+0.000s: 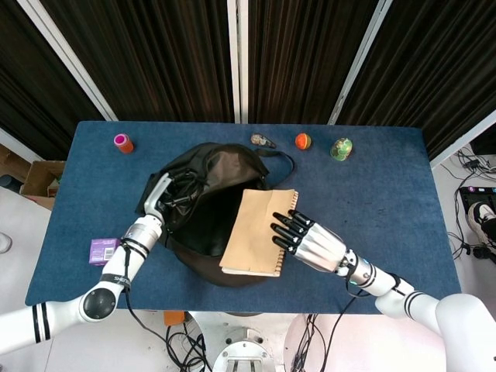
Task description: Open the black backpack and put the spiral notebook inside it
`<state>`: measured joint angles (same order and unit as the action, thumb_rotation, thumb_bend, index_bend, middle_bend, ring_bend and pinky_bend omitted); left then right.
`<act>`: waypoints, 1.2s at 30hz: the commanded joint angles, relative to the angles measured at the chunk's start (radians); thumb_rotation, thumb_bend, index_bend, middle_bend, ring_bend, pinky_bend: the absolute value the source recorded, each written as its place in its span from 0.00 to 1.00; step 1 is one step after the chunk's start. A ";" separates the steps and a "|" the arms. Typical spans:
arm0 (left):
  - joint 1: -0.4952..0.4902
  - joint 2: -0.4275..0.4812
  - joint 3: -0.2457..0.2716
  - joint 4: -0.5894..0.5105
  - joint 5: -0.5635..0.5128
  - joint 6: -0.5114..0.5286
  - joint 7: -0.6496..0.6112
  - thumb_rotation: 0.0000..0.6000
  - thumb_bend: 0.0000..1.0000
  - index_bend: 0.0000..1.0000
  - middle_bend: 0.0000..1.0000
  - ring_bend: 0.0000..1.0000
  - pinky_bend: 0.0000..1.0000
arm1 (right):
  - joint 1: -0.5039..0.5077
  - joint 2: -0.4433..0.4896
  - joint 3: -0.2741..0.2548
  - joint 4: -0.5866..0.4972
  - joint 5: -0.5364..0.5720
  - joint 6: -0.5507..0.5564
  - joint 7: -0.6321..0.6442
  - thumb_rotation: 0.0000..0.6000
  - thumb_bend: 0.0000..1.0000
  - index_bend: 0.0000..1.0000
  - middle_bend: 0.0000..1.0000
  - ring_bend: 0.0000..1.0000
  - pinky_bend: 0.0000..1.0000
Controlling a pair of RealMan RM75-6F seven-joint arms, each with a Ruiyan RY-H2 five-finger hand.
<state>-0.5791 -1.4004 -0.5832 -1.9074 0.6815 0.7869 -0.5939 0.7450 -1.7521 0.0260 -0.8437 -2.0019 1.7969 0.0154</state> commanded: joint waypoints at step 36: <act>0.063 0.095 -0.064 -0.003 0.123 -0.221 -0.285 1.00 0.54 0.60 0.30 0.24 0.48 | 0.186 -0.410 0.027 0.427 0.290 -0.572 0.177 1.00 0.49 0.74 0.52 0.32 0.43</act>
<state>-0.5175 -1.3055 -0.6456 -1.9121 0.8016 0.5687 -0.8762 0.9238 -2.1609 0.0451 -0.3918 -1.7322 1.2582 0.2128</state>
